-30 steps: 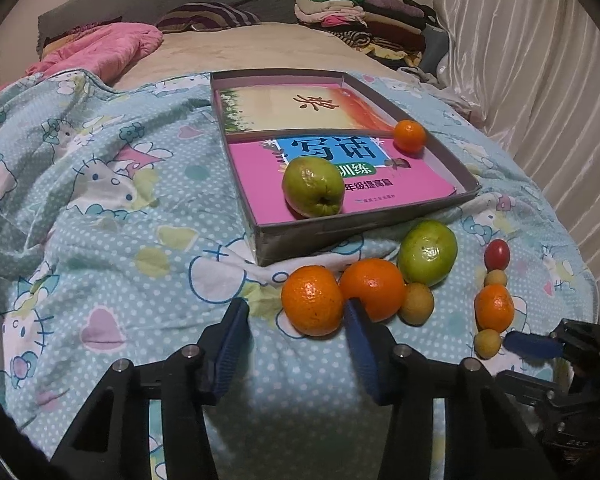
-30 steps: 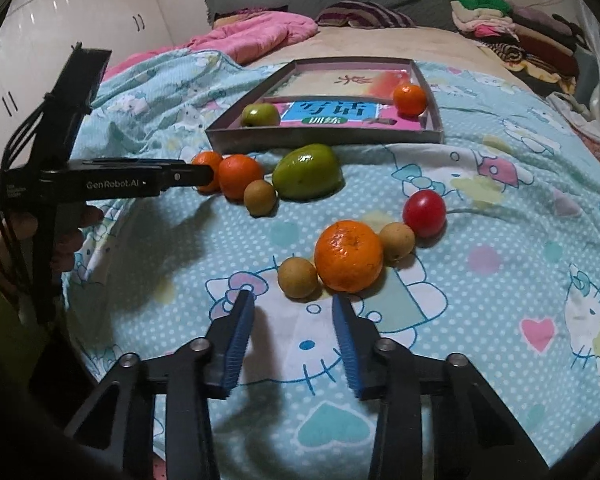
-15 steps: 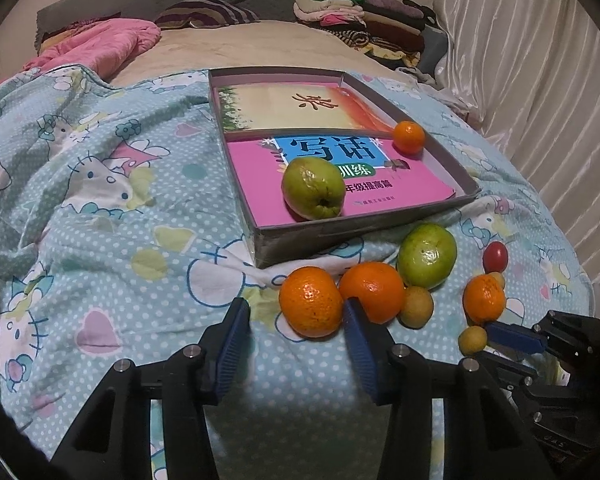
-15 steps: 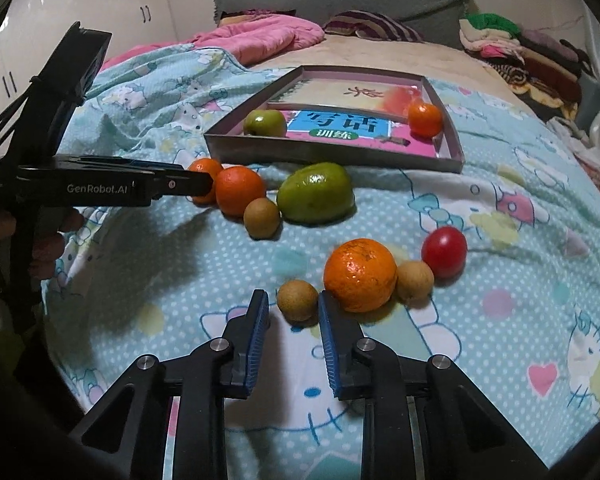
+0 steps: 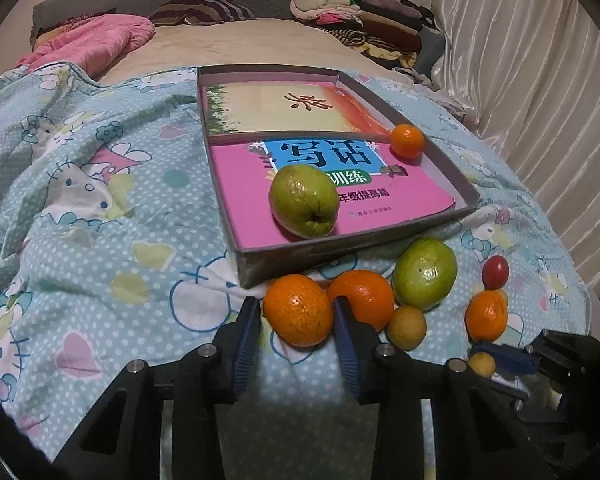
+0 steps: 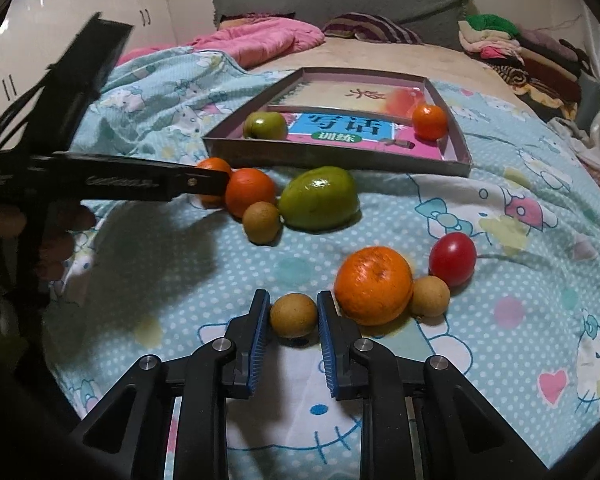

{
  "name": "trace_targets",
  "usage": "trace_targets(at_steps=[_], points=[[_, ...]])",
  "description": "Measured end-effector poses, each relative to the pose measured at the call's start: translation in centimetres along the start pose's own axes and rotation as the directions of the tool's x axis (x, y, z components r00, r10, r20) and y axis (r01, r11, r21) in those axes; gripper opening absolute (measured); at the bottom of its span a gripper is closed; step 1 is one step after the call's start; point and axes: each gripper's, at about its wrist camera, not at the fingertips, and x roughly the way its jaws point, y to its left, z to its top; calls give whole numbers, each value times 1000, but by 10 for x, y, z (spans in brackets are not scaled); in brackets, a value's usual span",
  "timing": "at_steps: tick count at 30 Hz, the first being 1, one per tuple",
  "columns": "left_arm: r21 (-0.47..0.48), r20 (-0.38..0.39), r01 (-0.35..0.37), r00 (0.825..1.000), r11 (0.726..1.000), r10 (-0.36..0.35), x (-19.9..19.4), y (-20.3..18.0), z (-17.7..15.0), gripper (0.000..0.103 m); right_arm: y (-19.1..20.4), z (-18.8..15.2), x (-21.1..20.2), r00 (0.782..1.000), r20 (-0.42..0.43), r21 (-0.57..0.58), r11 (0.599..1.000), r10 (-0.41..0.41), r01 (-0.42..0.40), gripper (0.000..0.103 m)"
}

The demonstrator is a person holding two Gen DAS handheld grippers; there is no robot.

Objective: Organize fruits
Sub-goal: 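Grasp a small tan fruit with the right tool while the left tool grasps an orange, then carry the tan fruit with the right tool while the left tool carries the orange over the tray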

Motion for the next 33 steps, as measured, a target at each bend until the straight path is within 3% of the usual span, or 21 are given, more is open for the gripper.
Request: trace_targets(at_steps=[11,21,33], points=[[-13,2,31,1000,999,-31,-12,1,-2,34,2,6,-18,998,61,-3,1000,20,-20,24],[16,82,77,994,997,-78,-49,-20,20,34,-25,33,-41,990,144,25,1000,-10,6,24],[62,45,70,996,996,-73,-16,-45,54,34,-75,79,-35,986,163,56,998,-16,7,24]])
